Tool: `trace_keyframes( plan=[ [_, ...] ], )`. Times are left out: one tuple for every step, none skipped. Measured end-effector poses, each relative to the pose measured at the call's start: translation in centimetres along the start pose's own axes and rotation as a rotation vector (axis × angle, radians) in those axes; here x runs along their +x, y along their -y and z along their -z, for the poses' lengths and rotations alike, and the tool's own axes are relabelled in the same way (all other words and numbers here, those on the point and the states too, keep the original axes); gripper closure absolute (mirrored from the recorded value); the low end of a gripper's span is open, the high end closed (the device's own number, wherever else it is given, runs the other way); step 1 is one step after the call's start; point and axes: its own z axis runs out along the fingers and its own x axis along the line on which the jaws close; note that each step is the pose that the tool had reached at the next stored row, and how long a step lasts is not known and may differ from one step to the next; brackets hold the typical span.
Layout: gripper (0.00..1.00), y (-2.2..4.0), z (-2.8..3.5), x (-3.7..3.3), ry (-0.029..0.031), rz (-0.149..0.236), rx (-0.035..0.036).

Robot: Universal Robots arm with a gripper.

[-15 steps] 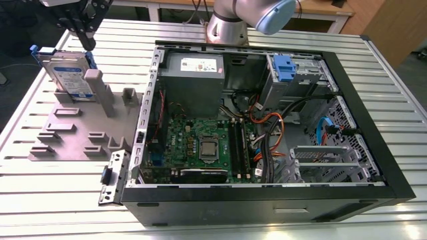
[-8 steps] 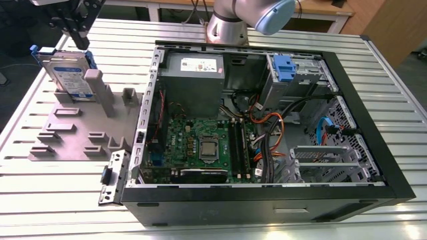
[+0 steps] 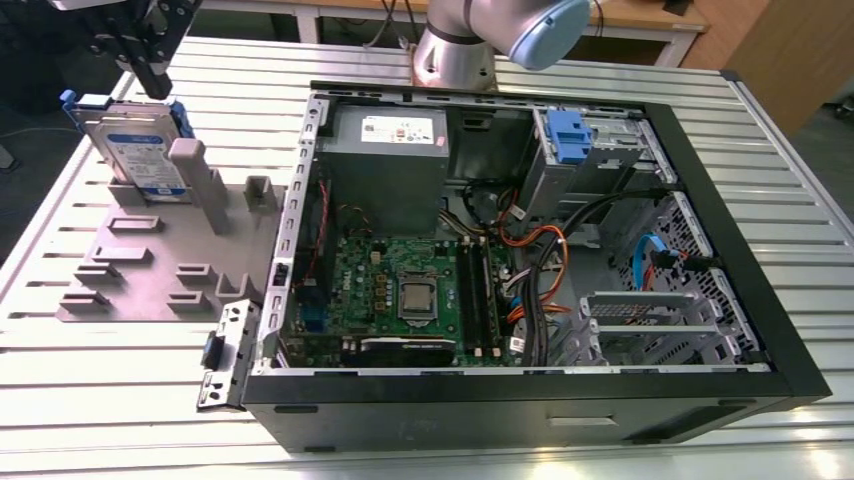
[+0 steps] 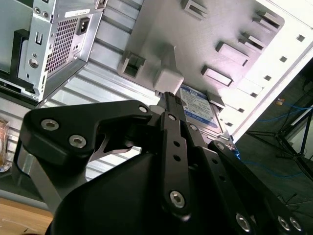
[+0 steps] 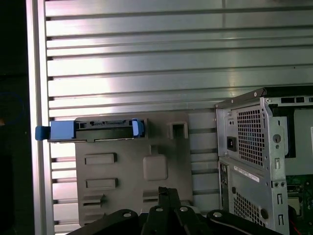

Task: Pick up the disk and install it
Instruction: 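Reach for the disk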

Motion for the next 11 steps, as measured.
trace_keyframes(
  plan=[
    [0.89,0.0,0.0,0.0,-0.0001,0.0,0.0],
    [0.89,0.0,0.0,0.0,-0.0001,0.0,0.0001],
    [0.89,0.0,-0.01,0.01,0.0001,0.0,-0.0001],
    [0.89,0.01,-0.01,0.05,0.0001,0.0,-0.0001],
    [0.89,0.01,-0.01,0.09,0.0,0.0,0.0],
    [0.89,0.01,0.0,0.13,0.0,0.0,0.0],
    [0.89,0.01,0.0,0.19,-0.0001,0.0,0.0],
    [0.89,0.02,0.0,0.26,0.0,0.0,0.0],
    [0.89,0.03,0.0,0.33,0.0,0.0,0.0],
    [0.89,0.03,0.0,0.41,0.0,0.0,0.0],
    [0.89,0.04,0.0,0.51,0.0,0.0,0.0]
  ],
)
